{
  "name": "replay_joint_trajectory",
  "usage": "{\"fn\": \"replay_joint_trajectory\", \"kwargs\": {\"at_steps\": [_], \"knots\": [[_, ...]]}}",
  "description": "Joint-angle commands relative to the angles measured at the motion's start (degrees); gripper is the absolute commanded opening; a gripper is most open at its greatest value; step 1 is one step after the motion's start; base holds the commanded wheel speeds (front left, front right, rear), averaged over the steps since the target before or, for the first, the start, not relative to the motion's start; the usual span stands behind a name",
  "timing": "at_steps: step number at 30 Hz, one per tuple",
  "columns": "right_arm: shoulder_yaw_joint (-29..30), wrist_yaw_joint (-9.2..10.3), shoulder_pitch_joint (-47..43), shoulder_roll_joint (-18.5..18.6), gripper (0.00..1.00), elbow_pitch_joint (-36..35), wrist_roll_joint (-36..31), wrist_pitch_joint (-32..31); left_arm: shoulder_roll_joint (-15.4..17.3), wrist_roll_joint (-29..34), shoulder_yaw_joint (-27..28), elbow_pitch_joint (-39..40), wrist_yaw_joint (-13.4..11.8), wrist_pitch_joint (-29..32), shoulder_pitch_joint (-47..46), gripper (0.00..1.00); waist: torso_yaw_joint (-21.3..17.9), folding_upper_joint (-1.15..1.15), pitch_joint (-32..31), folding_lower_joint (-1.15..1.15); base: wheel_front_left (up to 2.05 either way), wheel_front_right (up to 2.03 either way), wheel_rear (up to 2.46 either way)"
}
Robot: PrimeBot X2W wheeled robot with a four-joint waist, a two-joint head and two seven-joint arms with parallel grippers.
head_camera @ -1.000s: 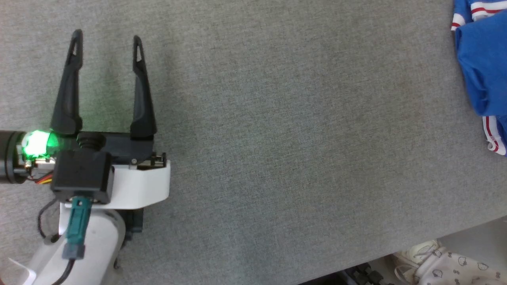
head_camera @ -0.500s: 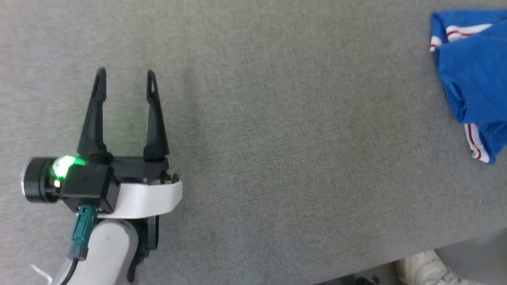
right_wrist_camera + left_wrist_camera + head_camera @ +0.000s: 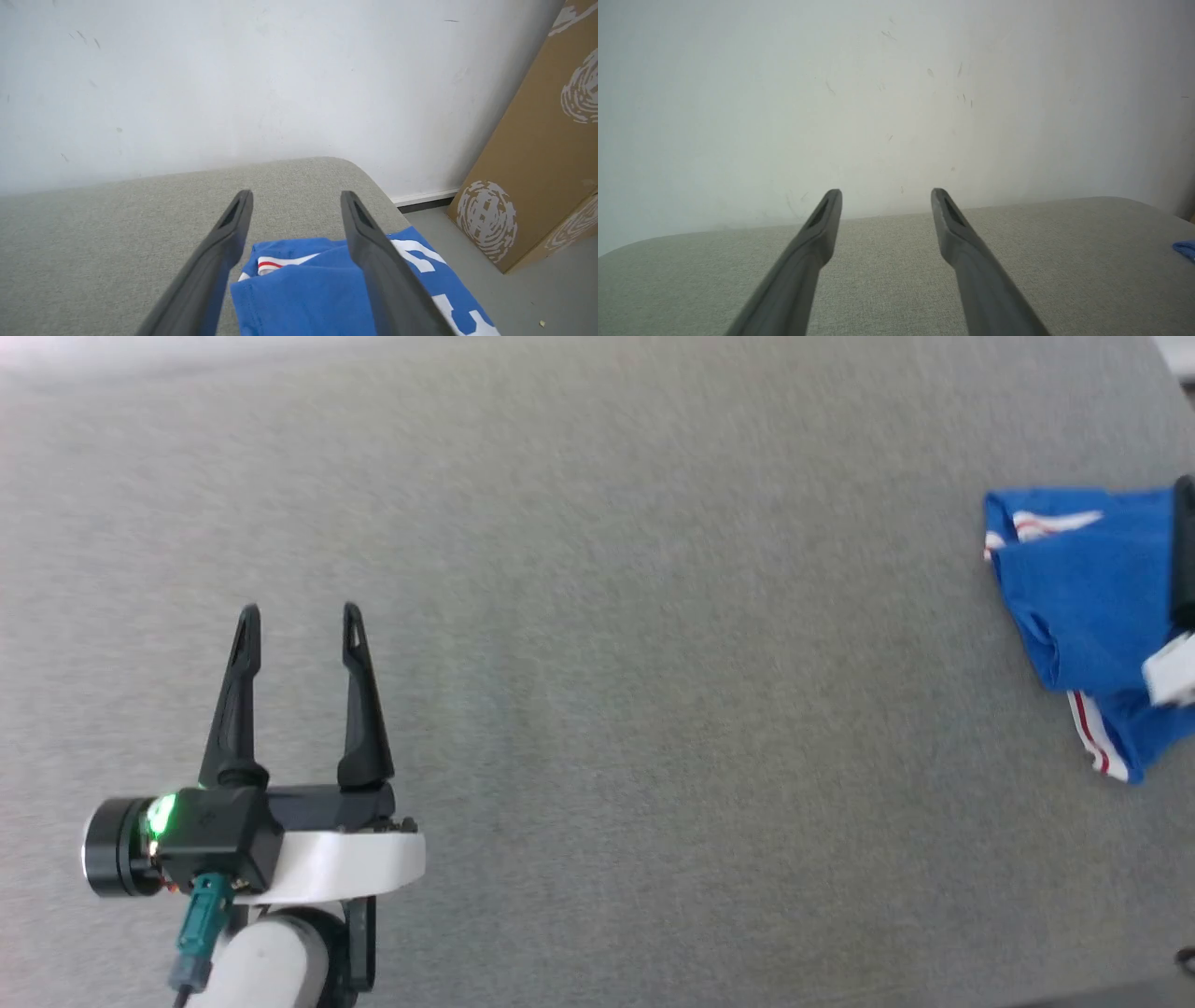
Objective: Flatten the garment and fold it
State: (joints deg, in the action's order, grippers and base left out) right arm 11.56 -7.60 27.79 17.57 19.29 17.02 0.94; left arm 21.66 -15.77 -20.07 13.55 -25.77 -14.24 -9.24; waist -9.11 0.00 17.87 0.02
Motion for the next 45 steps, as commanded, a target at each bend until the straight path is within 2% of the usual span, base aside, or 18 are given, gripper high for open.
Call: {"fn": "replay_joint_trajectory", "kwargs": {"at_steps": [1,9,15,24,32,44,45], "knots": [[0.2,0.11,-1.2,-0.9,1.00,-1.3,-0.5,0.6,-0.3,-0.7,0.4,0.0,0.3,-0.5,0.8,1.00,4.2,0.00,-5.6,-0.02,0.00,0.00,0.00],[0.2,0.11,-10.4,-7.6,1.00,-13.4,-6.1,4.5,-0.9,-3.2,0.8,-0.3,2.9,-0.7,3.4,1.00,7.3,0.00,-9.2,-0.02,0.00,0.00,0.00],[0.1,0.11,-17.4,-11.4,1.00,-17.7,-13.3,7.7,-2.6,-3.3,1.6,-1.2,4.6,-0.7,5.8,1.00,9.1,0.00,-11.1,-0.02,0.00,0.00,0.00],[-1.0,0.11,-25.3,-14.5,1.00,-16.3,-19.7,11.3,-5.8,-1.2,2.7,-4.6,7.7,-0.7,12.6,1.00,9.9,0.00,-16.1,-0.02,0.00,0.00,0.00],[-1.6,0.11,-29.7,-14.7,1.00,-13.0,-16.5,12.2,-8.4,-0.2,3.9,-7.8,10.4,-0.7,16.6,1.00,9.9,0.00,-18.2,-0.02,0.00,0.00,0.00],[-1.2,0.11,-29.0,-14.7,1.00,-11.5,-15.6,12.7,-10.5,2.8,6.2,-9.5,12.9,-0.8,16.5,1.00,9.3,0.00,-16.6,-0.02,0.00,0.00,0.00],[-1.1,-0.01,-29.3,-14.5,0.00,-11.5,-16.0,12.2,-10.6,2.7,5.9,-9.4,12.7,-0.4,16.4,0.00,9.4,0.00,-16.7,-0.02,0.00,0.00,0.00]]}}
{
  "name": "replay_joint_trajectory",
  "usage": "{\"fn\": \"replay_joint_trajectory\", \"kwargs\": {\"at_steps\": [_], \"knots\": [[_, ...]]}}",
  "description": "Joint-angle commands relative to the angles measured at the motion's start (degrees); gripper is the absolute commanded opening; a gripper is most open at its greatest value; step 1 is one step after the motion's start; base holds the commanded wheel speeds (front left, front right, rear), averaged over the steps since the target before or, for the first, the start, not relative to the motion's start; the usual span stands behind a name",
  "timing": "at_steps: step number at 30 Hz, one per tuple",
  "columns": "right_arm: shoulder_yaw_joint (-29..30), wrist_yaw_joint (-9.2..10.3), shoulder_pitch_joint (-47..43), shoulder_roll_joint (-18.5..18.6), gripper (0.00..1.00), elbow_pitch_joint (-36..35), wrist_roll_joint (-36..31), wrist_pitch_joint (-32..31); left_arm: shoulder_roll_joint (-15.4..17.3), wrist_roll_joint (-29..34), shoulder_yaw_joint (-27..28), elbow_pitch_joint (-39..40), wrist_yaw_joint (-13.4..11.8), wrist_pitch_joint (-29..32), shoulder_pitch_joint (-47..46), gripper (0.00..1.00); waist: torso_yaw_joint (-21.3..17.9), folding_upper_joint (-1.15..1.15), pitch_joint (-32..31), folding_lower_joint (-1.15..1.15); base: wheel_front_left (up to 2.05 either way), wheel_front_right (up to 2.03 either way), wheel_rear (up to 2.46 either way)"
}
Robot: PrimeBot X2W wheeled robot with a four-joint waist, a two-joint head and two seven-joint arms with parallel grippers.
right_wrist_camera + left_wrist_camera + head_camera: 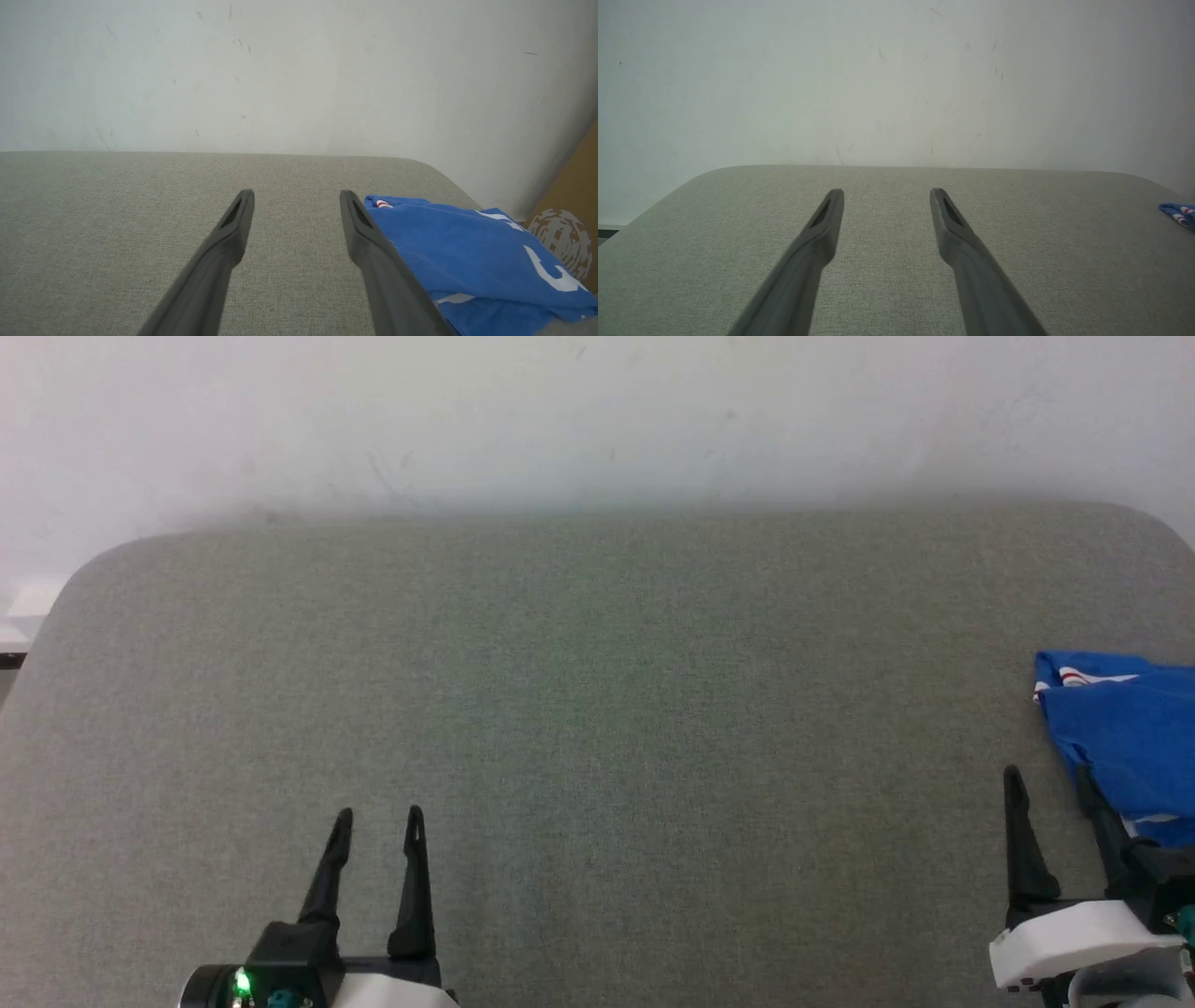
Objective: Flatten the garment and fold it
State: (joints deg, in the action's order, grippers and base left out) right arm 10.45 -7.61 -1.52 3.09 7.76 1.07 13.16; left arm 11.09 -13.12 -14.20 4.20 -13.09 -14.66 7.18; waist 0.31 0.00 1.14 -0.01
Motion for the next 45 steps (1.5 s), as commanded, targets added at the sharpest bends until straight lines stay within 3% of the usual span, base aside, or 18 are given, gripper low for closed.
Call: {"fn": "replay_joint_trajectory", "kwargs": {"at_steps": [1,45], "knots": [[0.0,0.00,0.0,0.0,0.00,0.0,0.0,0.0,0.0,0.0,0.0,0.0,0.0,0.0,0.0,0.00,0.0,0.00,0.0,-0.01,0.00,0.00,0.00],[-3.3,0.04,0.5,-0.1,0.00,-2.5,-0.3,-4.3,-2.7,4.2,4.5,-1.3,4.2,4.8,-2.3,0.00,-0.1,0.00,-0.4,0.00,0.00,0.00,0.00]]}}
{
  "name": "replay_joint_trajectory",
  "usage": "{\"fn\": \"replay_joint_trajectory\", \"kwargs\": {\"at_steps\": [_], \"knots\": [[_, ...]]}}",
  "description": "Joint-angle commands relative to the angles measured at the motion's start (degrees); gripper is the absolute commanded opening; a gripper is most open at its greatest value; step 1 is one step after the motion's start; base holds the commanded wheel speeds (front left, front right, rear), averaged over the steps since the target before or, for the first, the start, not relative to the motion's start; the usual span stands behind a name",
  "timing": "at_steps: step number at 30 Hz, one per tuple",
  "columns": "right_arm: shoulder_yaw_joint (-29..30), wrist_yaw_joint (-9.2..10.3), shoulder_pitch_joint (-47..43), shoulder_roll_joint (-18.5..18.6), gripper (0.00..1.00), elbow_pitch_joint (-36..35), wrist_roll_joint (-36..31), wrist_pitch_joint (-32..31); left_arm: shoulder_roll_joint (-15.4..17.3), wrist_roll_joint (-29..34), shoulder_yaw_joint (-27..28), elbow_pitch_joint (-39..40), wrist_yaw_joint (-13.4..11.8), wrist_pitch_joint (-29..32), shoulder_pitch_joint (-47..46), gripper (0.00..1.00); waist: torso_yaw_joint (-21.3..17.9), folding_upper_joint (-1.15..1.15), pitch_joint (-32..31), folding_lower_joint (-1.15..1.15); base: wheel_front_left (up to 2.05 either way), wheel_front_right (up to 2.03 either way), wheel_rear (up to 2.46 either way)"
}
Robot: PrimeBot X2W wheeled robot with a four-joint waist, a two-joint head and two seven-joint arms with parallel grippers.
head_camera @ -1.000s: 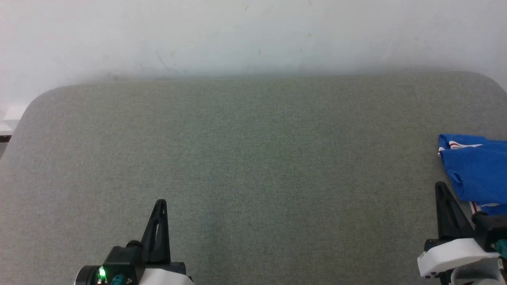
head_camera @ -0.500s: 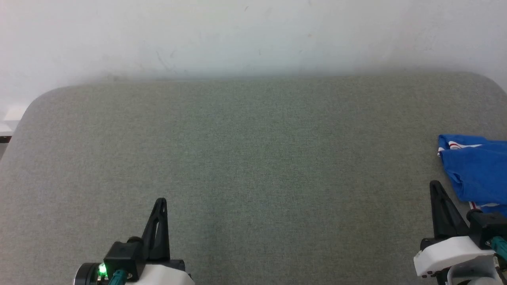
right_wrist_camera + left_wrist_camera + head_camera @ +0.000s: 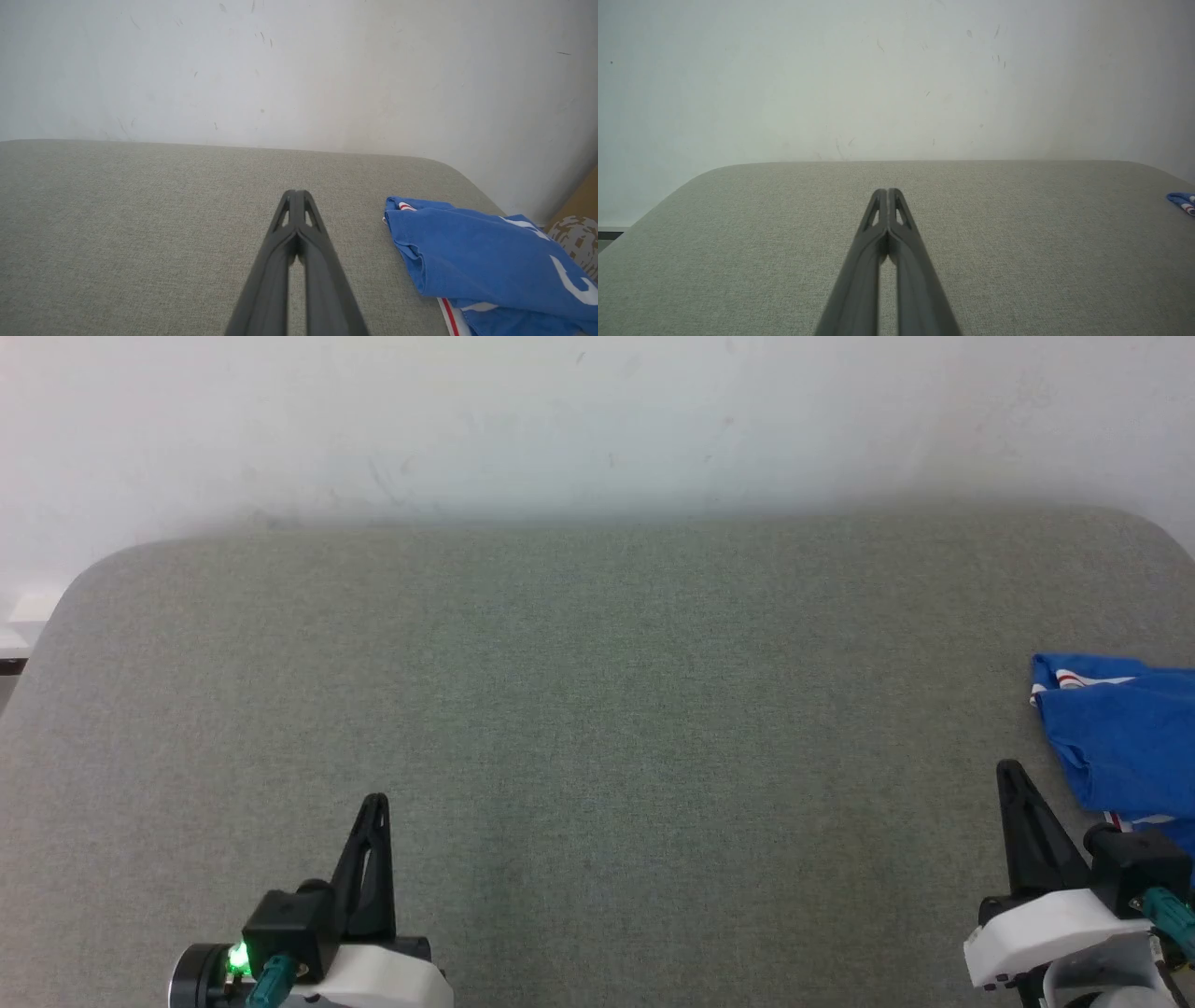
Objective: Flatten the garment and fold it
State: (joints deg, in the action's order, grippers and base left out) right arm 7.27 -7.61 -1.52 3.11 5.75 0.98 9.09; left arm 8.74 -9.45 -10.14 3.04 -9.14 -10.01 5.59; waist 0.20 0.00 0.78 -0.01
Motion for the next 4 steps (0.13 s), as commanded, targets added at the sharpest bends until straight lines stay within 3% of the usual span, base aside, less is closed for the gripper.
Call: {"fn": "replay_joint_trajectory", "kwargs": {"at_steps": [1,4], "knots": [[-0.2,0.04,0.5,-0.1,0.00,-0.5,-0.3,-0.3,-0.4,0.7,0.5,-0.2,0.4,0.2,-0.8,0.00,0.0,0.00,0.0,0.01,0.00,0.00,0.00],[-0.4,0.04,0.5,-0.1,0.00,-0.7,-0.3,-0.6,-0.6,1.0,0.9,-0.3,0.7,0.6,-1.0,0.00,0.0,0.00,0.0,0.01,0.00,0.00,0.00]]}}
